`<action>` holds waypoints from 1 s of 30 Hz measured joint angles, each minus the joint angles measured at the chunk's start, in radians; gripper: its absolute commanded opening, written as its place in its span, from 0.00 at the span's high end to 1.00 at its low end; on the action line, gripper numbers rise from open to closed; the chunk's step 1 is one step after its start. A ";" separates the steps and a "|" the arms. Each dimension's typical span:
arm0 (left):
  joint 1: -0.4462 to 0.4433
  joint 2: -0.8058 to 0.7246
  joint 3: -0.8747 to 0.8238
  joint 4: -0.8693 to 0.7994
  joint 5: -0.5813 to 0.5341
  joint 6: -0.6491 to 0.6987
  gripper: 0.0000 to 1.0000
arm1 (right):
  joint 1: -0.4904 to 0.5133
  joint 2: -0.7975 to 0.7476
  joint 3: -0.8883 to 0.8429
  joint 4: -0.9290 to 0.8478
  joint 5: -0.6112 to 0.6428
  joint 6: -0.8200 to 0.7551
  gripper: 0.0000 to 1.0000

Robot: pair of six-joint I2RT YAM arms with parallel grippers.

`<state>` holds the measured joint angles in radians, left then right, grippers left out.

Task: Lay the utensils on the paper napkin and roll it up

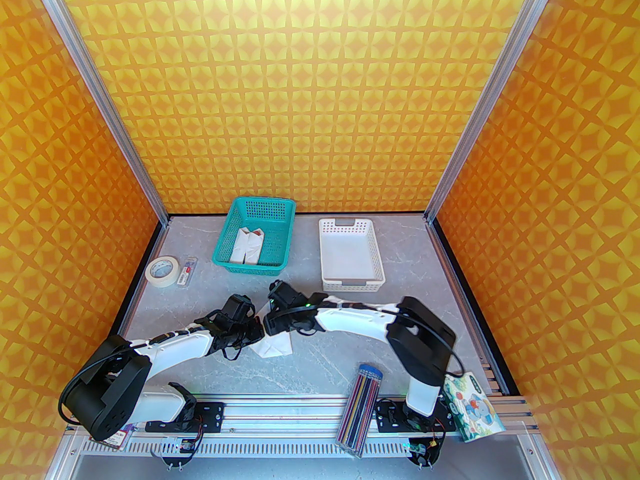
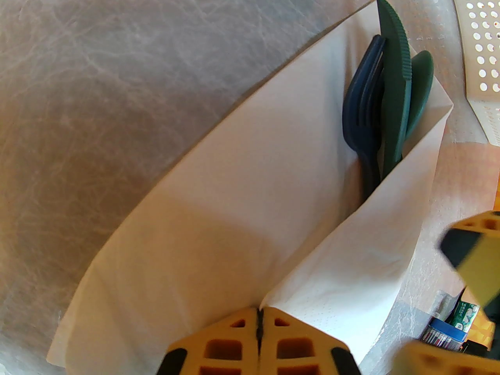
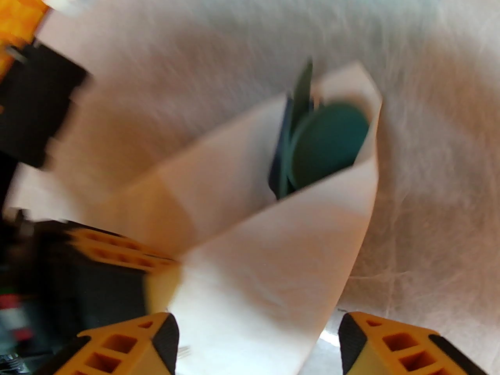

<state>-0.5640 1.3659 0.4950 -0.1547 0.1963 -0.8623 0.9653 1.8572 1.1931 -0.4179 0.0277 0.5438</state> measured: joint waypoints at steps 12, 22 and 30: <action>0.000 -0.005 0.000 -0.007 -0.005 0.000 1.00 | 0.003 0.064 0.019 -0.012 0.026 0.000 0.25; 0.000 -0.008 -0.004 -0.005 -0.006 -0.001 1.00 | 0.016 0.091 0.053 -0.040 0.053 0.000 0.27; 0.000 -0.012 -0.014 0.010 -0.007 -0.005 1.00 | 0.027 0.103 0.070 -0.083 0.121 0.000 0.32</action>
<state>-0.5644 1.3537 0.4805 -0.1448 0.1894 -0.8669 0.9920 1.9598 1.2633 -0.5007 0.1482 0.5442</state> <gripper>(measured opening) 0.040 0.681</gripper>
